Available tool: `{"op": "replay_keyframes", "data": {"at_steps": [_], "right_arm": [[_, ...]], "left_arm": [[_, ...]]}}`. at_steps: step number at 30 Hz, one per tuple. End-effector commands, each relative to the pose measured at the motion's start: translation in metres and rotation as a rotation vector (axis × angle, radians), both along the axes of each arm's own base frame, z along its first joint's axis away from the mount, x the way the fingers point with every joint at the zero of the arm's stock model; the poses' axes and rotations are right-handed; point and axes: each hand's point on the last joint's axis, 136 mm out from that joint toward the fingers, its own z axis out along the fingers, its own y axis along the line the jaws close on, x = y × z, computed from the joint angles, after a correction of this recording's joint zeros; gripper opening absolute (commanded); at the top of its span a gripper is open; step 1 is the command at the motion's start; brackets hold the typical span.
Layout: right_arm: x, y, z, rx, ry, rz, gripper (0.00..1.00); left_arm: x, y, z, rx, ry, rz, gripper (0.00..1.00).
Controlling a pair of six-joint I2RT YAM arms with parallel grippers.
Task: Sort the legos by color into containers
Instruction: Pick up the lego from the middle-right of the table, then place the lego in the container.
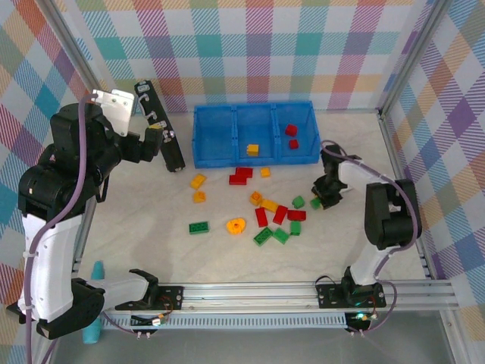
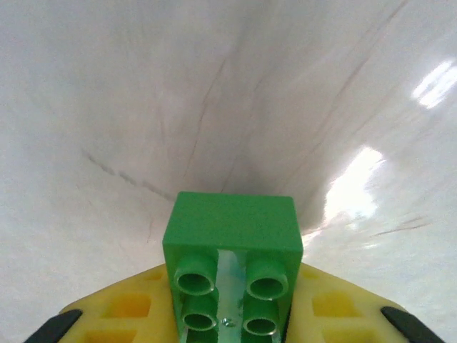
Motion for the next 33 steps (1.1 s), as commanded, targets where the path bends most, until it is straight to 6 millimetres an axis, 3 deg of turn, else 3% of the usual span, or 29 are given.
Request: {"op": "replay_keyframes", "data": {"at_steps": [1,6,9,13,18,22,25,29,33], "right_arm": [[0.028,-0.027,0.071,-0.123,-0.152,0.123,0.27],[0.091,-0.032,0.187,-0.248,-0.389,0.327,0.28],[0.13,-0.018,0.245,-0.274,-0.591,0.441,0.28],[0.168,0.014,0.303,-0.325,-0.857,0.589,0.28],[0.192,0.08,0.363,-0.443,-1.112,0.87,0.3],[0.2,0.136,0.381,-0.449,-1.244,1.055,0.31],[0.204,0.177,0.379,-0.417,-1.283,1.183,0.32],[0.209,0.229,0.356,-0.412,-1.281,1.375,0.34],[0.219,0.27,0.312,-0.438,-1.24,1.493,0.35]], "left_arm": [[-0.002,0.0,0.008,0.011,-0.037,-0.007,1.0],[-0.004,-0.008,0.007,0.049,-0.058,-0.046,1.0],[-0.007,-0.008,0.007,0.069,-0.067,-0.052,1.0],[-0.006,-0.009,0.007,0.08,-0.069,-0.053,1.0],[-0.006,-0.012,0.008,0.094,-0.074,-0.068,1.0],[-0.001,-0.019,0.008,0.087,-0.063,-0.087,1.0],[0.002,-0.027,0.005,0.084,-0.049,-0.114,1.0],[0.004,-0.029,0.001,0.092,-0.038,-0.123,1.0],[0.007,-0.027,-0.005,0.111,-0.023,-0.106,1.0]]}}
